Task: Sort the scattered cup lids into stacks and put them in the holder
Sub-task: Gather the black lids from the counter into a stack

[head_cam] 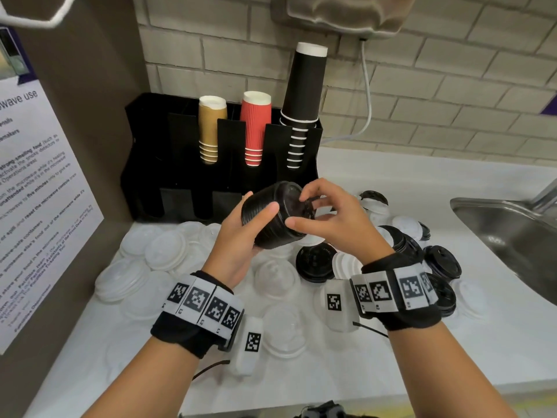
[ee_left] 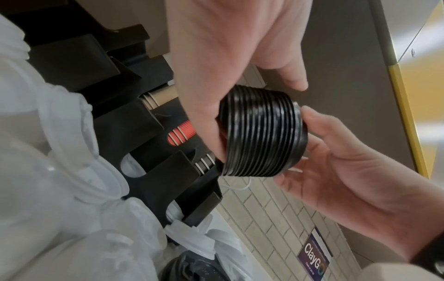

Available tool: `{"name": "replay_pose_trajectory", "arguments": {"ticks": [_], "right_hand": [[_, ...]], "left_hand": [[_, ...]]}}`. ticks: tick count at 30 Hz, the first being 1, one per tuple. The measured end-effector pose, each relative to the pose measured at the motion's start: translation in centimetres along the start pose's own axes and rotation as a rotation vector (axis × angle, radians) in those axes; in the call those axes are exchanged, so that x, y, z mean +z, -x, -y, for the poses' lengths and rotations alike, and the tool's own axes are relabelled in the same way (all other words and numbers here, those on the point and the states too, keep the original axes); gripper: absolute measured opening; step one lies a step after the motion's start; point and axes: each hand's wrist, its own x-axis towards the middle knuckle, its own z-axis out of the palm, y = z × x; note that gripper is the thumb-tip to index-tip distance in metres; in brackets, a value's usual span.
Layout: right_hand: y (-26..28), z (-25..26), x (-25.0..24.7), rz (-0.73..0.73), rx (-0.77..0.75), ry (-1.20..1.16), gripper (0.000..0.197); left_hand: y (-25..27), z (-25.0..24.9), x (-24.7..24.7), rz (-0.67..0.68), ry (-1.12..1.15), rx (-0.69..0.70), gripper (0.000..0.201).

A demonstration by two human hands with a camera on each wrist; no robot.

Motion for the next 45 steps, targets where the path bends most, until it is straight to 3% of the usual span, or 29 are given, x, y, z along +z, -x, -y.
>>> {"name": "replay_pose_trajectory", "arguments": {"ticks": [6, 8, 10, 13, 16, 24, 32, 37, 42, 45], "right_hand": [[-0.6, -0.1, 0.0, 0.245, -0.055, 0.187, 0.033], [-0.7, -0.4, -0.6, 0.188, -0.053, 0.195, 0.020], [-0.9, -1.2, -1.2, 0.171, -0.003, 0.372, 0.015], [-0.6, -2.4, -0.8, 0.495, 0.198, 0.961, 0.023], [0.2, -3.2, 0.2, 0.714, 0.313, 1.154, 0.036], [0.3, -5.1, 2.4, 0.760, 0.398, 1.269, 0.078], [-0.3, -5.6, 3.1, 0.762, 0.385, 1.219, 0.072], [-1.3, -4.9, 2.2, 0.786, 0.369, 1.087, 0.068], [-1.6, -4.2, 1.9, 0.912, 0.330, 1.146, 0.099], [-1.1, -4.4, 2.5, 0.962, 0.213, 1.291, 0.098]], "left_hand": [[0.0, 0.7, -0.3, -0.093, 0.071, -0.019, 0.071], [-0.1, 0.4, -0.6, -0.101, 0.088, -0.014, 0.069], [-0.3, 0.0, -1.1, -0.117, 0.114, -0.004, 0.069], [-0.6, -0.7, -1.8, -0.127, 0.133, 0.006, 0.068], [-0.6, -1.1, -2.1, -0.137, 0.138, 0.023, 0.068], [-0.4, -1.4, -2.2, -0.126, 0.139, 0.037, 0.066], [-0.1, -1.6, -2.3, -0.097, 0.117, 0.061, 0.062], [-0.1, -1.9, -2.7, -0.071, 0.154, 0.063, 0.044], [0.0, -2.5, -2.9, -0.044, 0.227, 0.066, 0.046], [0.2, -2.8, -2.8, -0.022, 0.276, 0.056, 0.060]]}}
